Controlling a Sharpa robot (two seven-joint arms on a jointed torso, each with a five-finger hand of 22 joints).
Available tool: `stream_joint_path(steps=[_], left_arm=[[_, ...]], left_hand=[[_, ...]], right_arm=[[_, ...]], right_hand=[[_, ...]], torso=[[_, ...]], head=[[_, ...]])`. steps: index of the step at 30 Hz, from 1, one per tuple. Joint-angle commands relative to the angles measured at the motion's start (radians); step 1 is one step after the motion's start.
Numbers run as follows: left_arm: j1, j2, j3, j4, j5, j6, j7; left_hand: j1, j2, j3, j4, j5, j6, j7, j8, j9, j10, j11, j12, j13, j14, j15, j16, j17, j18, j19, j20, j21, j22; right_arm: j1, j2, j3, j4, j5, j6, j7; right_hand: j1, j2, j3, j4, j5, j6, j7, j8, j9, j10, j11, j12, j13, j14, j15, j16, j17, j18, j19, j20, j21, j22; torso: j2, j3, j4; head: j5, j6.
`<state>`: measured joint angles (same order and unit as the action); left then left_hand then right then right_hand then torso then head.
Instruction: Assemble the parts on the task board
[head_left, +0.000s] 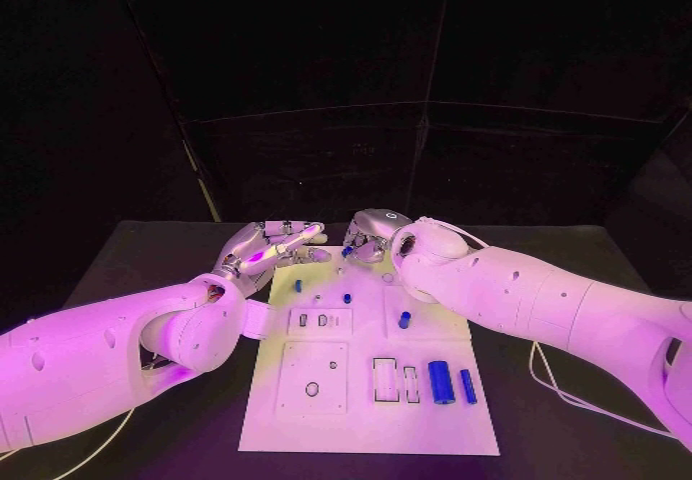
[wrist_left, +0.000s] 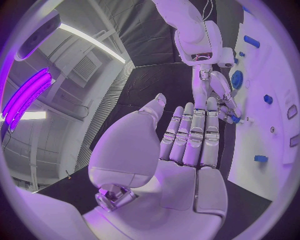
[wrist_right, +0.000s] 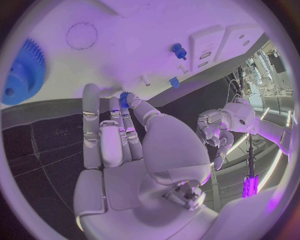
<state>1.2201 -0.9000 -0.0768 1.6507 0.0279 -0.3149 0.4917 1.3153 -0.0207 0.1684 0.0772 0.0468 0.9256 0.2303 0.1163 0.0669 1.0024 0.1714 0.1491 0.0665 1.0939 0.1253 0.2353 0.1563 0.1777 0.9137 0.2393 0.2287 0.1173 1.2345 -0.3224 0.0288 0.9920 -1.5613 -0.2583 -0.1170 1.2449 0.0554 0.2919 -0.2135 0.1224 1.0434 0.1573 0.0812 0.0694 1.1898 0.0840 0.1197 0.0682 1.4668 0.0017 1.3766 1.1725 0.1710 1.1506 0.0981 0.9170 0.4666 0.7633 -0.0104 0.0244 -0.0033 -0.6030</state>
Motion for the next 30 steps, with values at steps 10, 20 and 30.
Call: stream_joint_path(steps=[10,20,30], left_arm=[[0.004,0.003,0.001,-0.001,-0.006,0.015,0.001],[0.006,0.005,0.001,-0.003,-0.006,0.015,-0.001],[0.006,-0.001,0.000,-0.005,-0.006,0.016,-0.004]], left_hand=[[-0.007,0.006,-0.001,-0.005,0.002,0.006,0.000,-0.005,-0.001,0.004,0.004,-0.005,-0.001,0.006,-0.001,0.005,0.001,0.006,0.008,-0.001,-0.002,-0.002],[-0.007,0.007,-0.001,-0.005,0.002,0.006,0.000,-0.005,-0.001,0.004,0.004,-0.005,-0.002,0.006,-0.001,0.005,0.001,0.006,0.008,-0.001,-0.002,-0.002],[-0.007,0.007,-0.001,-0.005,0.002,0.006,0.000,-0.005,-0.001,0.004,0.004,-0.005,-0.002,0.006,-0.001,0.005,0.001,0.006,0.008,-0.001,-0.002,-0.002]], right_arm=[[0.002,0.019,0.000,-0.029,0.011,0.061,-0.006],[0.002,0.022,0.000,-0.036,0.010,0.016,-0.008],[0.002,-0.078,0.001,0.076,0.026,-0.120,0.001]], right_hand=[[-0.012,-0.004,0.003,0.006,-0.006,0.004,0.004,-0.008,-0.002,0.002,0.001,-0.005,-0.001,0.039,-0.003,0.005,-0.002,0.013,-0.008,0.001,0.006,0.001],[-0.037,-0.050,-0.010,0.025,-0.014,-0.108,0.033,-0.024,-0.009,-0.065,0.025,-0.037,-0.004,0.035,0.022,0.010,0.008,0.009,-0.019,0.014,0.006,0.000],[0.012,-0.106,-0.127,0.087,-0.003,-0.376,0.033,-0.016,-0.006,-0.222,0.035,0.009,0.007,0.004,0.026,-0.064,-0.117,0.014,-0.039,0.028,-0.026,-0.026]], torso=[[0.002,-0.0004,0.0023],[0.001,0.0002,0.0022],[-0.001,0.0016,-0.0031]], head=[[0.003,-0.006],[0.006,-0.005],[0.005,0.001]])
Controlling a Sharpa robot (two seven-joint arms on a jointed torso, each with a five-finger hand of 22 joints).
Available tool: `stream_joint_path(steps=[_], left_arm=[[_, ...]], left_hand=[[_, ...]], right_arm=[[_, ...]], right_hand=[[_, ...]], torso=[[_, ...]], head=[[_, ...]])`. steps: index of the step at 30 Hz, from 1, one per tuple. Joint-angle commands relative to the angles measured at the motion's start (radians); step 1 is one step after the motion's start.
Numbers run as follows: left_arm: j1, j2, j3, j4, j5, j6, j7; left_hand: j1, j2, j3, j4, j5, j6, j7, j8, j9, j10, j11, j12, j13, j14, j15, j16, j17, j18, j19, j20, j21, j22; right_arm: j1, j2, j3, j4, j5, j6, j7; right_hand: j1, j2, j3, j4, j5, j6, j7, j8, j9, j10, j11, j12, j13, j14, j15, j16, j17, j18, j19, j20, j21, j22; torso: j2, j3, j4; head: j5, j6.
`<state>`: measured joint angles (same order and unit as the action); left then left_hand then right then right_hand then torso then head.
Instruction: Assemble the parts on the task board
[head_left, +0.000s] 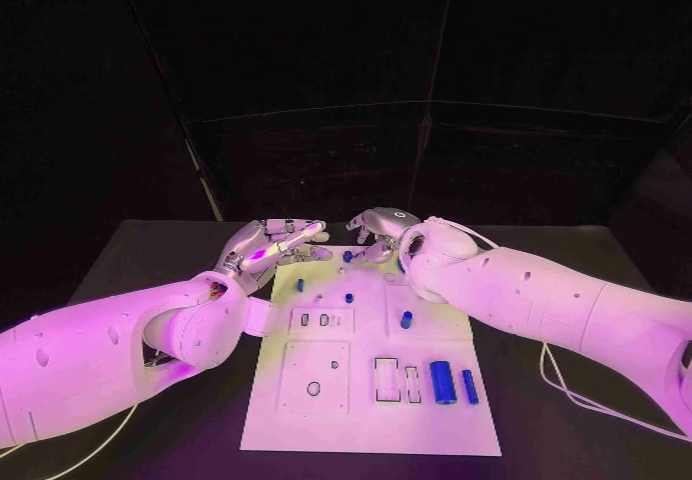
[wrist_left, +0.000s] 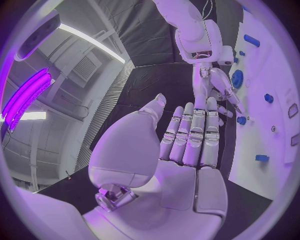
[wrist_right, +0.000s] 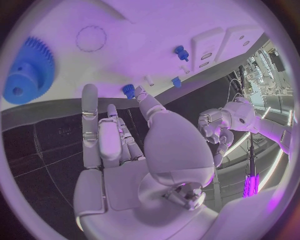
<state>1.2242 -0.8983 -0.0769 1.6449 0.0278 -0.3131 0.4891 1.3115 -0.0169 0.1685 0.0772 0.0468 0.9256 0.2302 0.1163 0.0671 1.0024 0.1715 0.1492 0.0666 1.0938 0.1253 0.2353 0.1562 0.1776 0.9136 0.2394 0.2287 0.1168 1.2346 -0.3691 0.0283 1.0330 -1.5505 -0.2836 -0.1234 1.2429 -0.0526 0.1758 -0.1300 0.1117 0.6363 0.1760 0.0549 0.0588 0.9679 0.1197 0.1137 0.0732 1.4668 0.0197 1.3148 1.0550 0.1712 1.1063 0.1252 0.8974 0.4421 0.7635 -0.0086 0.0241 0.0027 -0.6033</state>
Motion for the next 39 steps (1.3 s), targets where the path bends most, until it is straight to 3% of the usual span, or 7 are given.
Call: stream_joint_path(steps=[1,5,8,11,18,28,39], left_arm=[[0.002,-0.003,0.001,0.001,-0.006,0.015,-0.001],[0.002,-0.008,0.001,0.002,-0.006,0.017,-0.002],[0.002,-0.009,0.000,0.001,-0.006,0.020,-0.003],[0.002,-0.008,0.000,-0.001,-0.006,0.021,-0.004],[0.002,-0.006,0.000,-0.007,-0.006,0.025,-0.005],[0.001,0.003,0.000,-0.020,-0.006,0.028,-0.007],[0.001,0.012,-0.001,-0.030,-0.006,0.031,-0.007]], left_hand=[[-0.004,0.003,-0.001,-0.005,0.002,0.006,0.000,-0.005,-0.002,0.004,0.003,-0.005,-0.002,0.006,-0.001,0.005,0.002,0.006,0.008,-0.001,-0.002,-0.001],[-0.004,0.003,-0.001,-0.005,0.002,0.006,0.000,-0.005,-0.002,0.004,0.003,-0.005,-0.002,0.006,-0.001,0.005,0.002,0.006,0.008,-0.001,-0.002,-0.001],[-0.004,0.003,-0.001,-0.005,0.002,0.006,0.000,-0.005,-0.002,0.004,0.003,-0.005,-0.002,0.006,-0.001,0.005,0.002,0.006,0.008,-0.001,-0.002,-0.001],[-0.004,0.004,-0.001,-0.006,0.002,0.006,0.000,-0.006,-0.002,0.004,0.003,-0.006,-0.002,0.006,-0.001,0.004,0.002,0.006,0.009,-0.001,-0.003,-0.002],[-0.004,0.004,-0.001,-0.006,0.002,0.006,0.000,-0.006,-0.002,0.004,0.003,-0.006,-0.002,0.006,-0.001,0.004,0.002,0.006,0.009,-0.001,-0.003,-0.002],[-0.004,0.005,-0.001,-0.007,0.002,0.007,-0.001,-0.006,-0.002,0.005,0.003,-0.006,-0.002,0.006,-0.001,0.004,0.002,0.006,0.009,-0.001,-0.003,-0.002],[-0.004,0.005,-0.001,-0.007,0.002,0.007,-0.001,-0.006,-0.002,0.005,0.003,-0.006,-0.002,0.006,-0.001,0.004,0.002,0.006,0.009,-0.001,-0.003,-0.002]], right_arm=[[0.002,-0.049,0.001,0.053,0.023,-0.101,0.007],[0.004,-0.151,0.018,0.153,0.080,-0.088,-0.014],[0.004,-0.218,0.029,0.214,0.100,-0.024,-0.051],[0.004,-0.269,0.035,0.251,0.107,0.037,-0.086],[0.005,-0.322,0.040,0.260,0.117,0.123,-0.138],[0.005,-0.291,0.040,0.205,0.123,0.189,-0.154],[0.004,-0.247,0.040,0.168,0.140,0.176,-0.138]], right_hand=[[0.021,0.004,-0.015,0.007,0.015,0.070,0.015,0.017,0.009,0.008,0.001,0.028,0.004,0.007,0.008,0.002,0.008,0.014,0.009,0.001,-0.005,-0.002],[0.036,0.020,-0.021,0.022,0.044,0.241,0.019,0.064,0.030,0.110,-0.004,0.102,0.023,0.034,0.006,0.061,0.109,0.014,0.025,0.001,0.012,0.004],[0.059,0.011,-0.027,0.015,0.056,0.284,-0.022,0.080,0.034,0.348,-0.059,0.263,0.103,0.062,-0.030,0.133,0.242,0.017,0.046,-0.022,0.039,0.020],[0.056,-0.009,-0.058,0.040,0.067,0.296,-0.038,0.072,0.023,0.353,-0.081,0.549,0.381,0.070,-0.058,0.173,0.310,0.000,0.074,-0.051,0.094,0.080],[0.049,-0.030,-0.137,0.148,0.073,0.246,-0.018,0.062,0.011,0.378,-0.053,1.121,1.025,0.076,-0.025,0.203,0.370,0.000,0.082,-0.037,0.141,0.137],[0.091,-0.045,-0.173,0.242,0.072,0.184,0.005,0.053,0.010,0.447,-0.030,1.282,1.234,0.081,-0.011,0.217,0.403,-0.015,0.111,-0.016,0.203,0.219],[0.111,-0.024,-0.172,0.265,0.082,0.186,0.006,0.065,0.012,0.486,-0.027,1.336,1.309,0.083,-0.008,0.221,0.412,-0.024,0.132,-0.012,0.243,0.279]], torso=[[-0.003,0.0002,-0.0044],[-0.008,0.0018,-0.0125],[-0.010,0.0038,-0.0184],[-0.012,0.0055,-0.0217],[-0.012,0.0076,-0.0242],[-0.010,0.0062,-0.0212],[-0.011,0.0061,-0.0215]], head=[[-0.001,0.001],[0.003,0.002],[0.001,0.002],[0.000,0.000],[-0.004,0.000],[-0.008,-0.004],[-0.008,-0.011]])
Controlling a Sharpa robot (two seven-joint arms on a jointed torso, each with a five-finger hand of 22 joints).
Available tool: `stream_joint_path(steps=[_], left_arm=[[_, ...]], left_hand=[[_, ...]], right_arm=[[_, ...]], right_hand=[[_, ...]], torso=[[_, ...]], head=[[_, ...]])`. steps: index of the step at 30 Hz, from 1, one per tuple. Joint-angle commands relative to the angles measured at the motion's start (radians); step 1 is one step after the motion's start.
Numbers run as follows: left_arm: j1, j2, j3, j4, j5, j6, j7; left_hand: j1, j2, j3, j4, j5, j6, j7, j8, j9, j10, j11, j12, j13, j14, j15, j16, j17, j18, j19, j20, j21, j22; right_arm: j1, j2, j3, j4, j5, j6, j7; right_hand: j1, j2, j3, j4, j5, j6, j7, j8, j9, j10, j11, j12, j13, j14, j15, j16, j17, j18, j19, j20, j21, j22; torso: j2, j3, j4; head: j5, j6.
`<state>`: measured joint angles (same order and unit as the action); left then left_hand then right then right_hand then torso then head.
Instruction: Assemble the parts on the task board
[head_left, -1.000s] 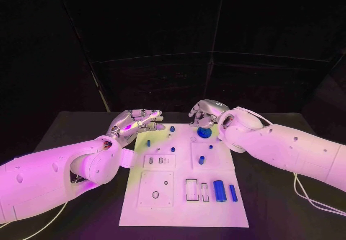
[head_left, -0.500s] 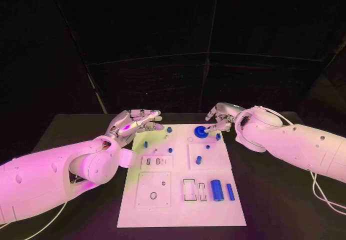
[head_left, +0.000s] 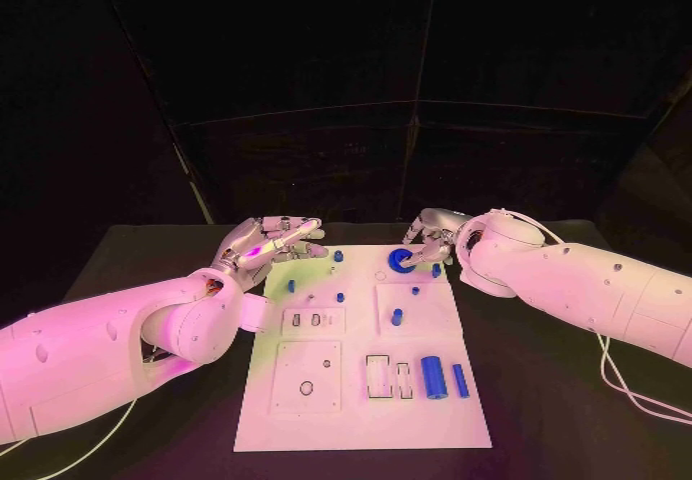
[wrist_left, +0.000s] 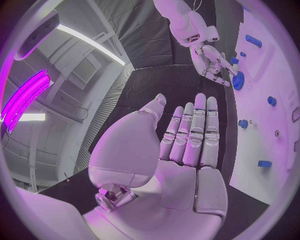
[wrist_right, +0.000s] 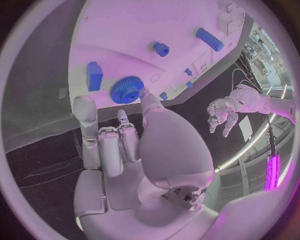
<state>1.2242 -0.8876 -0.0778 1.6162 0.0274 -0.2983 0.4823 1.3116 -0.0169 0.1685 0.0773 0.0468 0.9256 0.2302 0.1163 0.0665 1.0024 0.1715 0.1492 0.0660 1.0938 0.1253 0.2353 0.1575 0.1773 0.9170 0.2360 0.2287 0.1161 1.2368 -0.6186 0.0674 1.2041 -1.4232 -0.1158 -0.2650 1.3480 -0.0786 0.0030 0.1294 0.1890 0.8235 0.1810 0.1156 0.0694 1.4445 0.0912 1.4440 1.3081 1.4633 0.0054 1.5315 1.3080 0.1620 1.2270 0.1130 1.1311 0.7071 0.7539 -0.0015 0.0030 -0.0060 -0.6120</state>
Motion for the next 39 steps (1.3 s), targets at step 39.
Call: stream_joint_path(steps=[39], left_arm=[[0.001,0.008,0.000,-0.010,-0.006,0.022,-0.003]], left_hand=[[-0.003,0.006,-0.001,-0.008,0.002,0.008,-0.001,-0.006,-0.001,0.006,0.003,-0.007,-0.001,0.006,-0.002,0.004,0.001,0.006,0.007,0.002,-0.004,-0.002]], right_arm=[[0.001,0.036,0.001,-0.023,-0.063,0.064,-0.038]], right_hand=[[0.072,0.073,0.043,-0.047,-0.043,0.070,-0.012,0.047,0.006,0.046,-0.010,0.047,0.137,0.097,-0.003,0.024,0.214,-0.027,0.045,-0.007,0.071,0.098]], torso=[[0.000,0.0017,0.0002]], head=[[0.005,-0.015]])
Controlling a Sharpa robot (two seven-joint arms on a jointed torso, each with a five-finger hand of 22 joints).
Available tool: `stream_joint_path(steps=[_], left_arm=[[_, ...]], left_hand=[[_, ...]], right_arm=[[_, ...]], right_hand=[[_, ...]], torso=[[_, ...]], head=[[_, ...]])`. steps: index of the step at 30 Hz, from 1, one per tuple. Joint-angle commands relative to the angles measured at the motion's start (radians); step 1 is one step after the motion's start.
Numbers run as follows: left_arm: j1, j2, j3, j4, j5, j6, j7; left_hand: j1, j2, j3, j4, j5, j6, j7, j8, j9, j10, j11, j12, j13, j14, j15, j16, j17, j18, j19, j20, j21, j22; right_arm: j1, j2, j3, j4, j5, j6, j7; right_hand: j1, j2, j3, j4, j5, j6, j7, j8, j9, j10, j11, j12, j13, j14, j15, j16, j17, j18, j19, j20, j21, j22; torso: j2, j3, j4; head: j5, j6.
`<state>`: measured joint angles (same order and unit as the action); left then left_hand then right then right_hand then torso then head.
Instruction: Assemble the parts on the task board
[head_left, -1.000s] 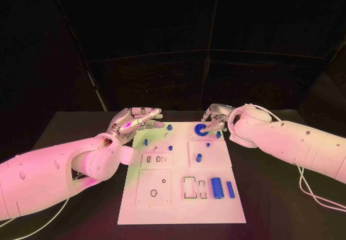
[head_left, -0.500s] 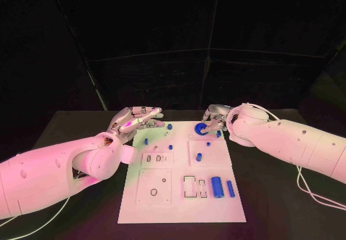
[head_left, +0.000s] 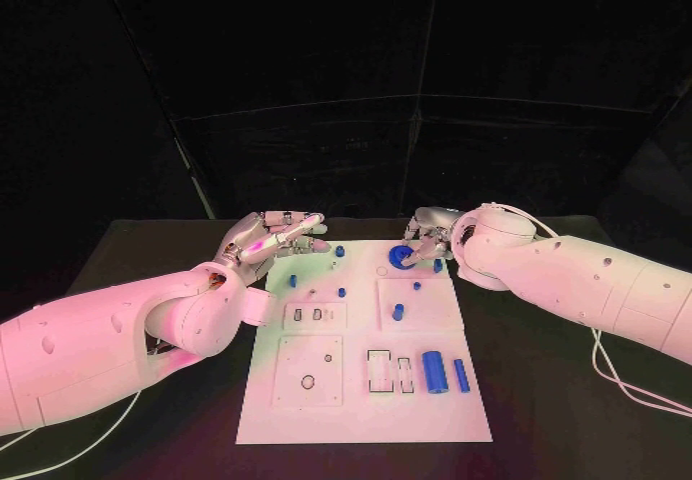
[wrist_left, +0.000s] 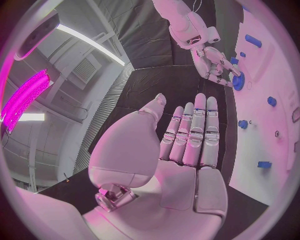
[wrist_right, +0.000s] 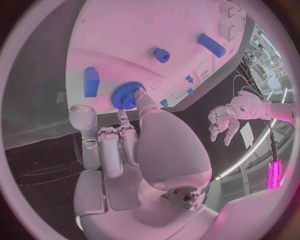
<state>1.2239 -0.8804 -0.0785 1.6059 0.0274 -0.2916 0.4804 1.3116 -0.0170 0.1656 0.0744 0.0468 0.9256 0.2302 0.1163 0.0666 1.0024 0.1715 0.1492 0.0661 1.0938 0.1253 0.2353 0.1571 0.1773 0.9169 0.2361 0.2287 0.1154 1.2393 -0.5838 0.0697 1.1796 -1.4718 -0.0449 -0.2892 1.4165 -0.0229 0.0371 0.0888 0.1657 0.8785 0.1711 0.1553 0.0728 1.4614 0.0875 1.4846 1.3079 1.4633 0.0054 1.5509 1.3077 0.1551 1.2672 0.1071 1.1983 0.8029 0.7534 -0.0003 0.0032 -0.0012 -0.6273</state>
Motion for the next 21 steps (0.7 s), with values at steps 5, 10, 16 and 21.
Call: stream_joint_path(steps=[5,10,16,21], left_arm=[[0.001,0.001,0.000,-0.001,-0.006,0.017,-0.003],[0.001,0.001,0.000,-0.002,-0.006,0.021,-0.005],[0.001,0.000,0.000,-0.004,-0.006,0.022,-0.006],[0.001,-0.003,0.000,-0.005,-0.006,0.022,-0.006]], left_hand=[[-0.003,0.006,0.002,-0.005,0.002,0.008,-0.001,-0.006,-0.001,0.006,0.003,-0.007,-0.001,0.006,-0.002,0.004,0.002,0.006,0.007,0.002,-0.004,-0.001],[-0.003,0.006,0.002,-0.005,0.002,0.008,-0.001,-0.006,-0.001,0.006,0.003,-0.007,-0.001,0.006,-0.002,0.004,0.002,0.006,0.007,0.002,-0.004,-0.001],[-0.003,0.008,0.002,-0.007,0.002,0.009,-0.002,-0.007,-0.001,0.007,0.002,-0.007,-0.001,0.007,-0.002,0.003,0.002,0.006,0.008,0.002,-0.004,-0.002],[-0.003,0.008,0.002,-0.007,0.002,0.009,-0.002,-0.007,-0.001,0.007,0.002,-0.007,-0.001,0.007,-0.002,0.003,0.002,0.006,0.008,0.002,-0.004,-0.002]], right_arm=[[-0.002,0.002,-0.001,0.005,-0.040,-0.069,-0.015],[-0.002,0.006,-0.001,0.010,-0.072,-0.130,-0.013],[-0.002,0.007,-0.001,0.024,-0.096,-0.163,-0.007],[-0.002,0.005,-0.001,0.051,-0.087,-0.169,-0.004]], right_hand=[[0.019,0.045,0.042,-0.025,-0.030,0.070,-0.016,0.032,0.008,0.038,-0.018,0.014,0.150,0.098,-0.013,0.006,0.218,-0.021,0.009,-0.009,0.011,0.014],[0.035,0.053,0.072,-0.049,-0.048,0.105,-0.029,0.042,0.008,0.044,-0.030,0.018,0.158,0.098,-0.024,0.006,0.219,-0.023,0.011,-0.019,0.016,0.021],[0.031,0.057,0.093,-0.060,-0.056,0.124,-0.035,0.042,0.005,0.051,-0.036,0.022,0.166,0.098,-0.029,0.007,0.221,-0.024,0.013,-0.025,0.020,0.027],[0.019,0.052,0.097,-0.061,-0.054,0.128,-0.036,0.038,0.002,0.052,-0.037,0.023,0.168,0.098,-0.031,0.007,0.221,-0.025,0.014,-0.027,0.021,0.030]], torso=[[0.000,0.0007,-0.0005],[0.000,0.0012,-0.0012],[0.001,0.0007,0.0015],[0.000,0.0006,0.0016]], head=[[-0.001,-0.001],[0.007,-0.003],[0.004,-0.005],[0.005,-0.004]])
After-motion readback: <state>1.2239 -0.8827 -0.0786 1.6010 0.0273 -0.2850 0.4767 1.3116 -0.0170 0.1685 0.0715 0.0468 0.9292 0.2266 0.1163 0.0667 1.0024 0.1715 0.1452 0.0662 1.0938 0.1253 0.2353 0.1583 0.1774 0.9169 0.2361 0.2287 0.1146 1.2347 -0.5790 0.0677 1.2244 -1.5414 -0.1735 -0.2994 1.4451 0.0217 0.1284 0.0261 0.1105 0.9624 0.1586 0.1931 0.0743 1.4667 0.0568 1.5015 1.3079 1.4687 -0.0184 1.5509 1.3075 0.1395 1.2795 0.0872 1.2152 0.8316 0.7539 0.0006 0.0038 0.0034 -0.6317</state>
